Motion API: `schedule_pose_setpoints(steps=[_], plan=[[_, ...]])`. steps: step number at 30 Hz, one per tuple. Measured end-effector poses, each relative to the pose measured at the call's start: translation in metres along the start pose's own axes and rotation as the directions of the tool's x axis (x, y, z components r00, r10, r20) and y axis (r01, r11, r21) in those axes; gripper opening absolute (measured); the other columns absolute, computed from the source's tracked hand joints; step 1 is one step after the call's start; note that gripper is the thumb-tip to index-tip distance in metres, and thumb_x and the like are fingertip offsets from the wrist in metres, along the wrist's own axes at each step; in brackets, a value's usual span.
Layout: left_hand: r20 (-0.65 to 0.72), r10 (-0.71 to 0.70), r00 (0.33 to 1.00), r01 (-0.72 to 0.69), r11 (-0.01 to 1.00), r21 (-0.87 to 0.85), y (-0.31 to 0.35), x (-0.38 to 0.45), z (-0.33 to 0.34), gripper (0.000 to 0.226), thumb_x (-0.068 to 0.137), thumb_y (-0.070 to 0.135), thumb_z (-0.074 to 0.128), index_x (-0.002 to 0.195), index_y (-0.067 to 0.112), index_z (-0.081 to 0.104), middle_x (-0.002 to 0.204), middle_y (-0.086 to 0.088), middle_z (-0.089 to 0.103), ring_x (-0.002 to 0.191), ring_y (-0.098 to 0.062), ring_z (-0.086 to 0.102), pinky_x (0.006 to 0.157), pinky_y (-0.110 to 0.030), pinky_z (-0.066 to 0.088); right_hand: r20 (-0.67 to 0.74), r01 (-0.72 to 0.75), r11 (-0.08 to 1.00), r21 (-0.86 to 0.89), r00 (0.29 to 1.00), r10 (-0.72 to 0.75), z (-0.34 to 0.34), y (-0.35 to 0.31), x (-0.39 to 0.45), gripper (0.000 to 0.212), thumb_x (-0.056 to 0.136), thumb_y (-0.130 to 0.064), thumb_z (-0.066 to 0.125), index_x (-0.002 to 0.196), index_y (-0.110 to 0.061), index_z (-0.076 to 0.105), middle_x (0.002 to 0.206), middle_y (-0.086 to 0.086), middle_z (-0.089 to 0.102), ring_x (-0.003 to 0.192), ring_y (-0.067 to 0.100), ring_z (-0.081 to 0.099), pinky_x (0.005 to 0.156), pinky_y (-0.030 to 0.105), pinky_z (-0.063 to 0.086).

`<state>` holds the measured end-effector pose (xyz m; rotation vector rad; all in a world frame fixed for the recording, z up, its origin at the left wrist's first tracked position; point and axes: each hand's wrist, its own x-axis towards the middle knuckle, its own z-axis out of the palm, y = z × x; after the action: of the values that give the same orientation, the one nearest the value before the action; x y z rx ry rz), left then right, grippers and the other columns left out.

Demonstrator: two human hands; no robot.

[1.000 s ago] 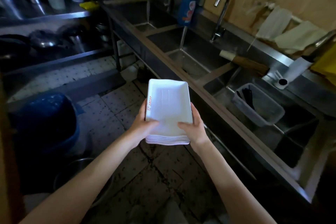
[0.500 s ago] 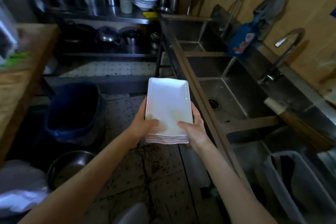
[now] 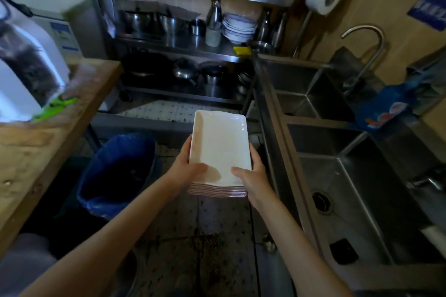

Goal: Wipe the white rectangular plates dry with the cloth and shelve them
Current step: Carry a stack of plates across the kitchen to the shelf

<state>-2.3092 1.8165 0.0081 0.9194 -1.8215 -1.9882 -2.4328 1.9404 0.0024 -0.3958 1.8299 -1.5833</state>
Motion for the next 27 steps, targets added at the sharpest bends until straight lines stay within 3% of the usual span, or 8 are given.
schedule_pose_setpoints(steps=[4,8,13,18,22,27], plan=[[-0.005,0.039,0.999,-0.039,0.999,0.008,0.018,0.060,-0.017,0.087,0.084,-0.002,0.060,0.149,0.033,0.013,0.137,-0.002,0.040,0.125,-0.029,0.045,0.101,-0.054,0.044,-0.005,0.016,1.000,0.002,1.000,-0.016,0.014,-0.027,0.058,0.079,0.082,0.002,0.062,0.144,-0.034,0.030,0.128,0.000,0.053,0.107,0.016,0.055,0.083,0.034,0.053],[-0.016,0.054,0.998,-0.053,0.998,0.016,0.038,0.113,-0.027,0.083,0.085,-0.001,0.059,0.147,0.032,0.015,0.128,0.003,0.043,0.120,-0.026,0.047,0.099,-0.050,0.047,0.004,0.013,1.000,-0.023,1.000,-0.013,0.022,-0.051,0.114,0.080,0.081,0.000,0.062,0.146,-0.033,0.028,0.131,0.002,0.051,0.110,0.019,0.054,0.090,0.042,0.053],[0.011,0.079,0.997,-0.079,0.996,-0.034,0.064,0.183,-0.036,0.088,0.073,0.010,0.068,0.141,0.034,0.018,0.124,0.005,0.045,0.111,-0.017,0.052,0.081,-0.029,0.052,0.033,0.023,0.999,-0.033,0.999,-0.021,0.026,-0.079,0.187,0.079,0.082,0.002,0.061,0.146,-0.032,0.027,0.130,0.001,0.049,0.111,0.019,0.053,0.092,0.044,0.052],[-0.030,0.106,0.994,-0.107,0.993,-0.045,0.083,0.264,-0.045,0.096,0.063,0.017,0.067,0.146,0.027,0.019,0.131,-0.001,0.046,0.113,-0.018,0.054,0.078,-0.029,0.055,0.093,0.048,0.998,-0.044,0.995,-0.044,0.029,-0.108,0.273,0.076,0.084,0.002,0.059,0.144,-0.034,0.029,0.126,-0.002,0.049,0.103,0.014,0.052,0.082,0.035,0.053],[-0.077,0.098,0.992,-0.103,0.992,-0.069,0.103,0.325,-0.054,0.098,0.060,0.019,0.071,0.144,0.028,0.021,0.131,-0.003,0.047,0.110,-0.018,0.056,0.072,-0.027,0.056,0.134,0.063,0.996,-0.057,0.990,-0.055,0.036,-0.135,0.342,0.078,0.083,0.001,0.061,0.143,-0.037,0.030,0.125,-0.003,0.050,0.104,0.015,0.053,0.082,0.036,0.054],[-0.129,0.079,0.989,-0.092,0.991,-0.093,0.125,0.398,-0.072,0.100,0.063,0.017,0.066,0.148,0.030,0.015,0.133,-0.003,0.044,0.108,-0.015,0.054,0.075,-0.027,0.053,0.173,0.076,0.994,-0.079,0.983,-0.061,0.052,-0.166,0.418,0.079,0.083,0.004,0.059,0.145,-0.033,0.029,0.126,0.000,0.051,0.106,0.017,0.053,0.085,0.035,0.052]])
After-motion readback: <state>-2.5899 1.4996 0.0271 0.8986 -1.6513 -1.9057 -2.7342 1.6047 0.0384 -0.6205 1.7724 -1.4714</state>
